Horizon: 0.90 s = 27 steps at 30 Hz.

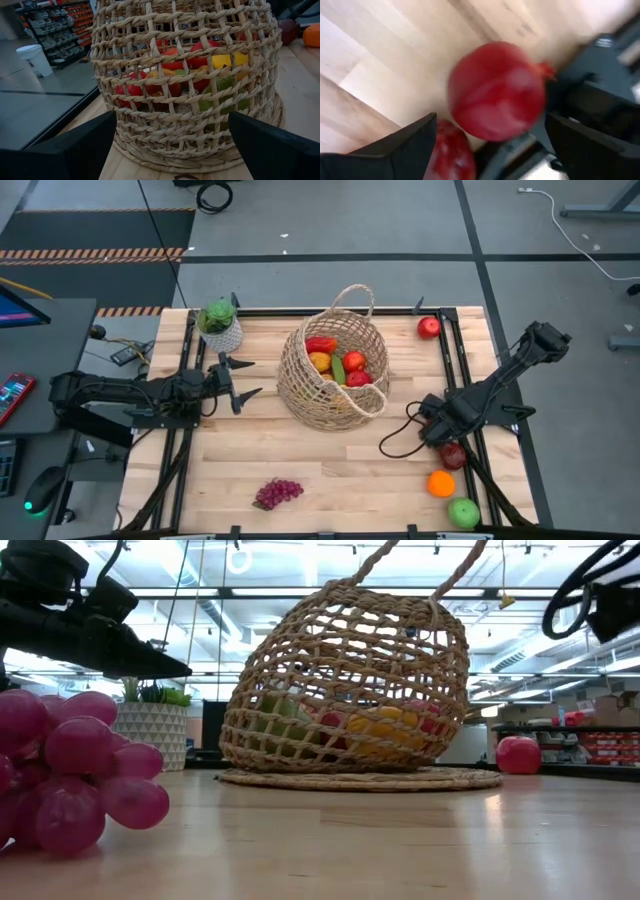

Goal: Build produce basket
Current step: Put the red pomegranate into the brown basket

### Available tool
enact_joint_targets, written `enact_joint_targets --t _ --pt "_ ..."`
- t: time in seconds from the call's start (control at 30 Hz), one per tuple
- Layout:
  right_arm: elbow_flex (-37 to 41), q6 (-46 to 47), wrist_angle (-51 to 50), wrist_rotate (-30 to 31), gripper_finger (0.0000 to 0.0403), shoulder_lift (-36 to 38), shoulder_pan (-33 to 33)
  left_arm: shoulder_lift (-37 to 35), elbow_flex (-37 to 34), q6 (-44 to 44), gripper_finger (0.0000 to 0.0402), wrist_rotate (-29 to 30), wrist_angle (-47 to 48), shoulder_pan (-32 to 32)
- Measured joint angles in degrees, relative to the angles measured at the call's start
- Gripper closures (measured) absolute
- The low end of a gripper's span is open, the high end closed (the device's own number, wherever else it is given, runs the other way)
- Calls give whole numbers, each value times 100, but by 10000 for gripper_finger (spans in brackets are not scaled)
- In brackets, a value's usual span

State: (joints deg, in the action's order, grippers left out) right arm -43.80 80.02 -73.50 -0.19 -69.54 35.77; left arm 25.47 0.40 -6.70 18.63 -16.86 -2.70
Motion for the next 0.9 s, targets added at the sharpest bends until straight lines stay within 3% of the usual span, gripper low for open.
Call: enact_joint_targets --t 0.3,0.57,0.9 --pt "129 13 1104 133 29 -200 0 2 0 0 11 0 0 -2" --pt "-95 -456 2028 214 28 -959 2 2 -2 0 11 0 0 0" --pt "-155 -528 2137 315 15 -1057 39 2 -2 0 11 0 0 -2"
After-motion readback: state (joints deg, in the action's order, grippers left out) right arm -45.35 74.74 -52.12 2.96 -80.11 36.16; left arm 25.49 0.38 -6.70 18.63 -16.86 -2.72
